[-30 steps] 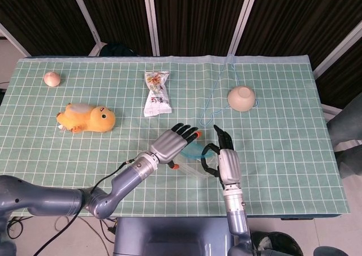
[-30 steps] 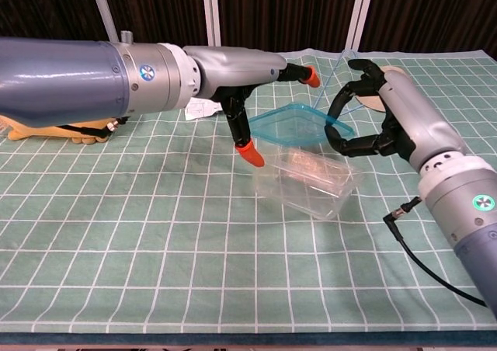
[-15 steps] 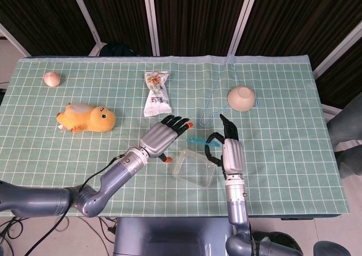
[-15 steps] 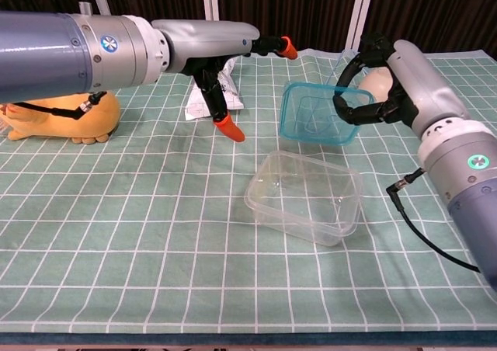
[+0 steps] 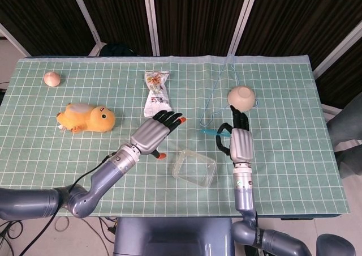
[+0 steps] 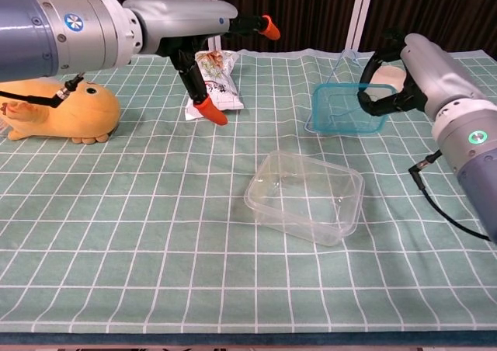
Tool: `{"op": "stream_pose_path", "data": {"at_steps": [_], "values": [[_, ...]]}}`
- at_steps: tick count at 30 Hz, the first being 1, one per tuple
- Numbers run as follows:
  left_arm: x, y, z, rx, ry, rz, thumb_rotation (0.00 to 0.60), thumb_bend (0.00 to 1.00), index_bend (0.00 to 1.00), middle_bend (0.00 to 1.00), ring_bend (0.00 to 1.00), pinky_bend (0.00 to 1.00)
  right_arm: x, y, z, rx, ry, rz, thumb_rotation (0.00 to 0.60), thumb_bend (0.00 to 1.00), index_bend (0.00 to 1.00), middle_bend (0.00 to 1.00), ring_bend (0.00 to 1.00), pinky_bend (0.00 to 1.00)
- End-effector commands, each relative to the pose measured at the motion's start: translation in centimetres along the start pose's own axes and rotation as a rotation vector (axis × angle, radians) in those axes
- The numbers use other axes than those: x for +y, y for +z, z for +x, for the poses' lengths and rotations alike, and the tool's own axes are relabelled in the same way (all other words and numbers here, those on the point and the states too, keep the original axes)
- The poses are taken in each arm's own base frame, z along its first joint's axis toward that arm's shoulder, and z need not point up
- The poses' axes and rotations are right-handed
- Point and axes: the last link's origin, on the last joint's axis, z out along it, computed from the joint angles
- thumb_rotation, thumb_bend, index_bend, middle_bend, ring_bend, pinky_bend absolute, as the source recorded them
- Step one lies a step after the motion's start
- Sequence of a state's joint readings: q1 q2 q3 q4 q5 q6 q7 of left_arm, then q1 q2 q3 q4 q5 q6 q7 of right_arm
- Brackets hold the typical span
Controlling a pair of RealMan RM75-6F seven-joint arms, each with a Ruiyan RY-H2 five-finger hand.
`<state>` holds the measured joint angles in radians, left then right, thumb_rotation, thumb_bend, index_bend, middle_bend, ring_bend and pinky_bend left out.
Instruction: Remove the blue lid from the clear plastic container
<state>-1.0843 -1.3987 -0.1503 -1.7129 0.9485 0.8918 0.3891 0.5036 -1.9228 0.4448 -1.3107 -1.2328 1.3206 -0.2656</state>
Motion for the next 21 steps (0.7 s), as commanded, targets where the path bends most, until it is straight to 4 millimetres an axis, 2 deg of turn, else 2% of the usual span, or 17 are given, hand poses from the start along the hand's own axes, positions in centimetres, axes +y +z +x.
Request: {"op": "stream_pose_path", "data": {"at_steps": [1, 2, 5, 12, 16, 21], "values": [[-0.5, -0.6, 0.2, 0.004, 0.001, 0.007, 0.600, 0.00, 0.00, 0.00, 0.00, 0.07, 0.9, 1.6, 0.9, 0.005, -0.070, -0.047, 0.600, 0.57, 0.03, 0.00, 0.00, 0.00], [-0.7, -0.8, 0.4, 0.008, 0.001, 0.010, 0.600, 0.00, 0.00, 0.00, 0.00, 0.07, 1.0, 2.2, 1.4, 0.013, -0.087, -0.065, 0.600, 0.51, 0.00, 0.00, 0.00, 0.00], [-1.1, -1.4, 0.6, 0.018, -0.002, 0.017, 0.600, 0.00, 0.00, 0.00, 0.00, 0.07, 0.9, 3.4, 2.8, 0.041, -0.113, -0.081, 0.600, 0.44, 0.00, 0.00, 0.00, 0.00], [-2.1, -2.9, 0.6, 0.025, -0.019, 0.041, 0.600, 0.00, 0.00, 0.00, 0.00, 0.07, 1.1, 5.0, 6.1, 0.116, -0.113, -0.097, 0.600, 0.41, 0.00, 0.00, 0.00, 0.00], [-2.6, -4.2, 0.6, 0.038, -0.032, 0.054, 0.600, 0.00, 0.00, 0.00, 0.00, 0.07, 2.1, 4.3, 7.8, 0.119, -0.111, -0.107, 0.600, 0.41, 0.00, 0.00, 0.00, 0.00], [-3.5, -7.0, 0.5, 0.060, -0.029, 0.080, 0.600, 0.00, 0.00, 0.00, 0.00, 0.07, 4.3, 1.4, 9.6, 0.071, -0.123, -0.115, 0.600, 0.41, 0.00, 0.00, 0.00, 0.00]]}}
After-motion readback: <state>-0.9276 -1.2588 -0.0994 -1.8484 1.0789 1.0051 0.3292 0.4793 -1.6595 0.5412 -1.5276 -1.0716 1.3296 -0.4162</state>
